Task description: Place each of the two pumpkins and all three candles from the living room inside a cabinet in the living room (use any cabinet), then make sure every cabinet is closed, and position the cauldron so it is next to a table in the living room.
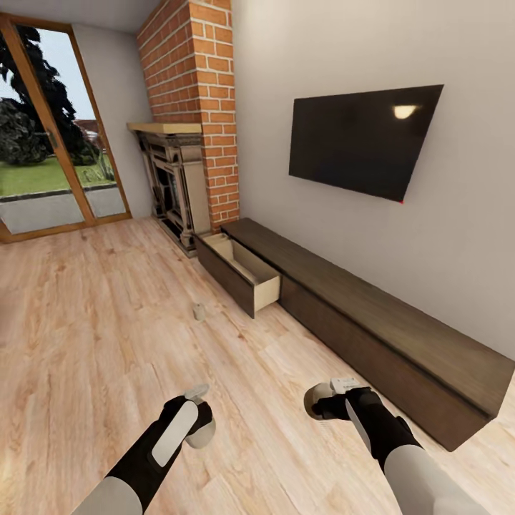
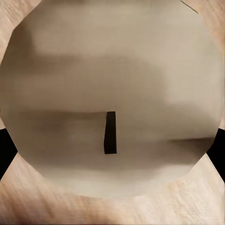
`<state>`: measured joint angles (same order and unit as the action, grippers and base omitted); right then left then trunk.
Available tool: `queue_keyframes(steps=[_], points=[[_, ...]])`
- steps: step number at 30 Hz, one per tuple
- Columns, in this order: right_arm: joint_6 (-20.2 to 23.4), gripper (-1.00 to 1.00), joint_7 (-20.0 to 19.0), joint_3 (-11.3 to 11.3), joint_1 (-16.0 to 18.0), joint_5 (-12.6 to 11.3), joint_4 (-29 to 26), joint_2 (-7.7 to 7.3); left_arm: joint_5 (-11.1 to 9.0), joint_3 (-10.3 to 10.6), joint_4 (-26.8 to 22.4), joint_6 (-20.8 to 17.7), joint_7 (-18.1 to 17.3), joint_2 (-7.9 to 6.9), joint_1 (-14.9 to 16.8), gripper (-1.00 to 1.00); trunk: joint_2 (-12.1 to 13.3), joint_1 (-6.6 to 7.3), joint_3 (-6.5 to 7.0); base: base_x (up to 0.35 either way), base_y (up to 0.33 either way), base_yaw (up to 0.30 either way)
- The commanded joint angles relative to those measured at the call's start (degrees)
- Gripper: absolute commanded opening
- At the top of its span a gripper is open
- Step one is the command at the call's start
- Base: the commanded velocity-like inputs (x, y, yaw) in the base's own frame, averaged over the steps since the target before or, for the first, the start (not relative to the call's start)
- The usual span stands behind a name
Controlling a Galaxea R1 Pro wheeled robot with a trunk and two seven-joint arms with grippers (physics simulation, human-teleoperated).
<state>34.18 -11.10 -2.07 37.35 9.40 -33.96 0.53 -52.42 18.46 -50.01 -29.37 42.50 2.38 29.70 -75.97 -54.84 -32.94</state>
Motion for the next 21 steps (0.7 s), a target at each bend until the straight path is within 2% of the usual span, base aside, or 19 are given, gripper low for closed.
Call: queue_keyframes(steps=[1, 5, 10, 21], points=[[0.0, -1.0, -0.01, 0.02, 0.01, 0.01, -0.03, 0.0, 0.04, 0.0, 0.0, 0.01, -0.05, 0.0, 0.0, -1.0, 0.0, 0.0, 0.04, 0.272, -0.089, 0.079], [0.01, -1.0, 0.07, 0.34, 0.01, 0.03, -0.06, 0.07, 0.04, 0.0, 0.0, 0.01, -0.05, 0.0, 0.0, -1.0, 0.0, 0.0, 0.07, 0.271, -0.072, 0.157], [0.05, -1.0, 0.11, 2.3, 0.01, 0.24, -0.05, 0.08, 0.09, 0.0, 0.0, 0.03, -0.05, 0.0, 0.0, -1.0, 0.0, 0.0, 0.07, 0.206, -0.016, 0.269], [0.09, -1.0, 0.06, 2.77, 0.01, 0.27, 0.01, 0.09, 0.13, 0.0, -0.18, 0.14, 0.04, -0.09, 0.0, -1.0, 0.0, 0.0, 0.07, 0.014, -0.001, 0.287]])
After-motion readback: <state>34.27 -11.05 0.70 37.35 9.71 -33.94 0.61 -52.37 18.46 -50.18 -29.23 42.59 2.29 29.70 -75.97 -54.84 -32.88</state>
